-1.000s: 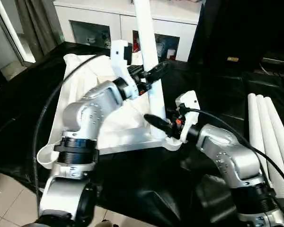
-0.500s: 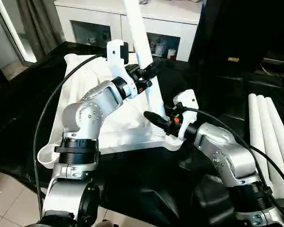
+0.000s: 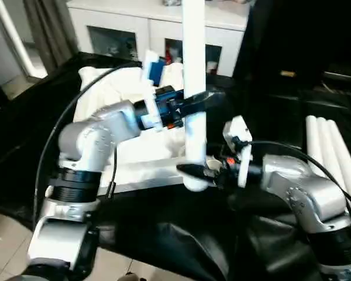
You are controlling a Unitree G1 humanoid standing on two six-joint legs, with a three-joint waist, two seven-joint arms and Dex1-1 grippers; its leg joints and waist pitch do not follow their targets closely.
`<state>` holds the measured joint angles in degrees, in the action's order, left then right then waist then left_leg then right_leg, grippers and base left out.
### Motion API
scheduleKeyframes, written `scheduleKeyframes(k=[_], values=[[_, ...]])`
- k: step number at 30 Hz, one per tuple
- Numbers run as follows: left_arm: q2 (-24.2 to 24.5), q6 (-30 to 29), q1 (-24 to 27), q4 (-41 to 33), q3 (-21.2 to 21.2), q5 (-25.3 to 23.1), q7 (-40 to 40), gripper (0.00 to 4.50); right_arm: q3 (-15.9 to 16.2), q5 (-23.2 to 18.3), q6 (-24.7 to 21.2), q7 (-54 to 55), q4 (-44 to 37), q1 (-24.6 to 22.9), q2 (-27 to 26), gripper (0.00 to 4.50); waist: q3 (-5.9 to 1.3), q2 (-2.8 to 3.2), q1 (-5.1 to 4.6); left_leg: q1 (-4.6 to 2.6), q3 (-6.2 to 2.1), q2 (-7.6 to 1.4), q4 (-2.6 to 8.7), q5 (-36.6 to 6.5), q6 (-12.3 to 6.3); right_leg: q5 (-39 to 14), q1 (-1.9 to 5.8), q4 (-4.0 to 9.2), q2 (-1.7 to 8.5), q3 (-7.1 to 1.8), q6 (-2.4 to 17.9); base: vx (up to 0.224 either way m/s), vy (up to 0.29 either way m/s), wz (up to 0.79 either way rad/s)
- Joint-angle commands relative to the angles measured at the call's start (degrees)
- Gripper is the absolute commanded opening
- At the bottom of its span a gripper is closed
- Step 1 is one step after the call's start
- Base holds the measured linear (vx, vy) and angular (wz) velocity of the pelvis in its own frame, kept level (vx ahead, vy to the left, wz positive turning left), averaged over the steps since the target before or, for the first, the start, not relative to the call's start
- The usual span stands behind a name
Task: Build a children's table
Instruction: Pick table leg
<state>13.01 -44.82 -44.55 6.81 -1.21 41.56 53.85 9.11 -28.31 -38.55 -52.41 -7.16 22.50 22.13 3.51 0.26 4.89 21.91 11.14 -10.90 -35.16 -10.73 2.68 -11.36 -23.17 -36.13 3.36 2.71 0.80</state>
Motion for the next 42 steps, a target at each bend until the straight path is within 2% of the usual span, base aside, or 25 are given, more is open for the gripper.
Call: scheduleKeyframes(k=[1, 5, 9, 13, 14, 16, 18, 20, 21, 23, 24, 26, 27, 29, 35, 37, 40, 41, 42], values=[[0.4, -0.69, -0.89, -2.3, -0.6, 3.1, 3.34, 1.83, -0.09, -1.05, -1.51, -0.29, -1.66, -0.05, 0.61, 3.15, -4.23, 0.07, 0.04, -1.02, -1.14, -1.99, 3.71, -6.48, -0.48, -5.86, 3.38, 4.13, 4.21, -2.67, 12.33, 0.0, 0.0, 0.0], [0.0, -1.08, -0.95, -2.29, -1.5, 4.79, 4.41, 1.83, 0.34, -2.17, -2.97, -0.8, -2.57, -0.7, 0.86, 2.89, -4.26, 0.02, 0.07, -1.02, -1.13, -2.01, 3.69, -6.14, -0.52, -5.31, 3.37, 4.05, 4.12, -2.65, 12.48, 0.0, 0.0, 0.0], [0.0, -1.09, -0.57, -2.39, -1.16, 4.86, 5.06, 1.83, 0.48, -2.66, -3.44, -0.96, -3.08, -1.18, 0.72, 2.41, -4.25, 0.06, 0.15, -1.05, -1.14, -2.0, 3.7, -6.29, -0.17, -5.89, 3.32, 4.14, 4.12, -2.65, 12.17, 0.0, 0.0, 0.0], [0.05, -1.21, -0.46, -2.35, -1.29, 5.12, 4.89, 1.83, 0.62, -2.82, -3.57, -0.77, -3.14, -1.13, 0.67, 2.33, -4.26, 0.07, 0.13, -0.98, -1.18, -1.99, 3.72, -6.15, 0.03, -5.97, 3.38, 4.11, 4.1, -2.65, 11.89, 0.0, 0.0, 0.0], [-0.02, -1.92, -0.64, -2.04, -1.45, 5.38, 4.49, 2.53, 0.63, -2.85, -3.59, -0.73, -3.15, -1.12, 0.66, 2.19, -4.28, -0.03, 0.11, -0.95, -1.18, -1.96, 3.7, -6.02, -0.01, -5.76, 3.42, 4.09, 4.1, -2.66, 11.88, 0.0, 0.0, 0.0], [-0.33, -3.01, -1.33, -0.86, -2.1, 5.2, 2.2, 2.53, 0.69, -2.91, -3.65, -0.56, -3.18, -1.12, 0.61, 2.14, -4.29, 0.08, 0.13, -0.98, -1.13, -1.95, 3.64, -6.12, 0.14, -5.78, 3.39, 4.02, 4.1, -2.65, 12.06, 0.0, 0.0, 0.0], [-0.81, -2.43, -2.17, 1.01, -2.81, 3.23, -1.91, 2.79, 0.71, -2.43, -3.22, 0.38, -2.92, -1.05, 0.2, 2.07, -4.3, 0.19, 0.18, -0.98, -1.17, -1.96, 3.61, -6.1, 0.26, -5.72, 3.38, 4.07, 4.04, -2.63, 12.2, 0.0, 0.0, 0.0], [-1.26, 0.14, -1.99, 1.24, -2.78, 1.24, -3.56, 3.0, 0.6, -1.2, -2.21, 2.2, -2.2, -0.87, -0.52, 2.04, -4.3, -0.06, 0.17, -0.89, -1.26, -1.92, 3.65, -6.09, 0.22, -5.78, 3.52, 4.22, 4.15, -2.63, 11.76, 0.0, 0.0, 0.0], [-1.74, 1.69, -1.79, 1.02, -2.54, -0.55, -5.68, 3.02, 0.38, 0.11, -1.14, 4.04, -1.28, -0.56, -1.27, 2.04, -4.33, 0.11, 0.08, -0.85, -1.31, -1.98, 3.65, -5.82, 0.31, -5.66, 3.47, 4.23, 4.11, -2.62, 11.47, 0.0, 0.0, 0.0], [-2.27, 1.83, -1.79, 1.01, -2.46, -1.95, -8.47, 3.25, 0.15, 1.28, -0.22, 5.81, -0.33, -0.19, -1.97, 2.03, -4.32, 0.02, -0.04, -0.92, -1.25, -1.97, 3.64, -5.92, 0.67, -5.84, 3.44, 4.21, 4.12, -2.6, 11.41, 0.0, 0.0, 0.0], [-3.13, 2.22, -1.93, 1.47, -2.63, -3.93, -12.66, 3.38, -0.15, 2.28, 0.79, 7.47, 0.66, 0.22, -2.81, 2.02, -4.35, 0.08, -0.07, -0.97, -1.26, -2.07, 3.65, -6.04, 0.79, -5.73, 3.37, 4.19, 4.14, -2.63, 11.41, 0.0, 0.0, 0.0], [-4.86, 1.48, -2.26, 2.28, -3.53, -6.85, -21.31, 3.38, -0.38, 3.8, 2.08, 10.29, 2.16, 0.9, -4.19, 2.02, -4.42, -0.07, -0.14, -0.9, -1.26, -2.01, 3.55, -5.9, 0.85, -4.79, 3.56, 4.07, 4.08, -2.63, 11.43, 0.0, 0.0, 0.0], [-4.86, 1.48, -2.26, 2.28, -3.53, -6.85, -21.31, 3.38, -0.38, 3.8, 2.08, 10.29, 2.16, 0.9, -4.19, 2.02, -4.39, -0.06, -0.09, -0.88, -1.26, -1.97, 3.55, -5.64, 0.7, -4.58, 3.54, 4.11, 4.09, -2.65, 11.5, 0.0, 0.0, 0.0], [-6.71, 0.39, -2.26, 2.31, -5.58, -6.69, -27.81, 3.38, -0.14, 5.32, 3.48, 12.41, 3.35, 1.39, -5.3, 2.02, -4.46, -0.16, -0.04, -0.82, -1.23, -1.94, 3.48, -5.0, 0.53, -3.51, 3.6, 3.87, 4.02, -2.61, 11.71, 0.0, 0.0, 0.0], [-9.49, -2.81, -0.73, 0.01, -7.07, -6.04, -33.0, 2.9, -0.38, 7.38, 5.66, 15.22, 5.54, 2.51, -7.26, 2.0, -4.37, -0.27, -0.04, -0.81, -1.17, -1.89, 3.48, -4.91, -0.39, -4.27, 3.43, 4.14, 4.03, -2.59, 11.76, 0.0, 0.0, 0.0], [-9.8, -3.25, -0.37, -0.62, -6.82, -5.78, -33.03, 2.59, -0.38, 7.67, 5.98, 15.62, 5.92, 2.81, -7.55, 2.0, -4.36, -0.32, -0.02, -0.81, -1.19, -1.88, 3.49, -5.12, -0.44, -4.94, 3.46, 4.14, 4.04, -2.57, 11.62, 0.0, 0.0, 0.0], [-10.68, -3.37, -0.09, -1.07, -6.81, -5.63, -35.7, 2.53, -0.16, 8.37, 7.0, 16.12, 6.94, 3.55, -8.2, 2.0, -4.35, -0.25, -0.03, -0.79, -1.16, -1.87, 3.45, -5.09, -0.46, -5.24, 3.39, 4.18, 4.04, -2.62, 11.43, 0.0, 0.0, 0.0], [-10.63, -3.09, -0.22, -0.79, -6.79, -5.74, -35.7, 2.21, -0.09, 8.59, 7.22, 16.14, 7.06, 3.66, -8.23, 2.0, -4.36, -0.35, -0.06, -0.81, -1.12, -1.8, 3.42, -5.1, -0.63, -5.02, 3.38, 4.27, 3.95, -2.62, 11.34, 0.0, 0.0, 0.0], [-10.49, -2.76, -0.32, -0.6, -6.64, -5.79, -35.33, 2.13, 0.04, 8.88, 7.61, 16.12, 7.21, 3.76, -8.24, 2.0, -4.39, -0.37, 0.0, -0.8, -1.13, -1.81, 3.42, -4.85, -0.76, -4.85, 3.4, 4.22, 3.98, -2.63, 11.18, 0.0, 0.0, 0.0]])
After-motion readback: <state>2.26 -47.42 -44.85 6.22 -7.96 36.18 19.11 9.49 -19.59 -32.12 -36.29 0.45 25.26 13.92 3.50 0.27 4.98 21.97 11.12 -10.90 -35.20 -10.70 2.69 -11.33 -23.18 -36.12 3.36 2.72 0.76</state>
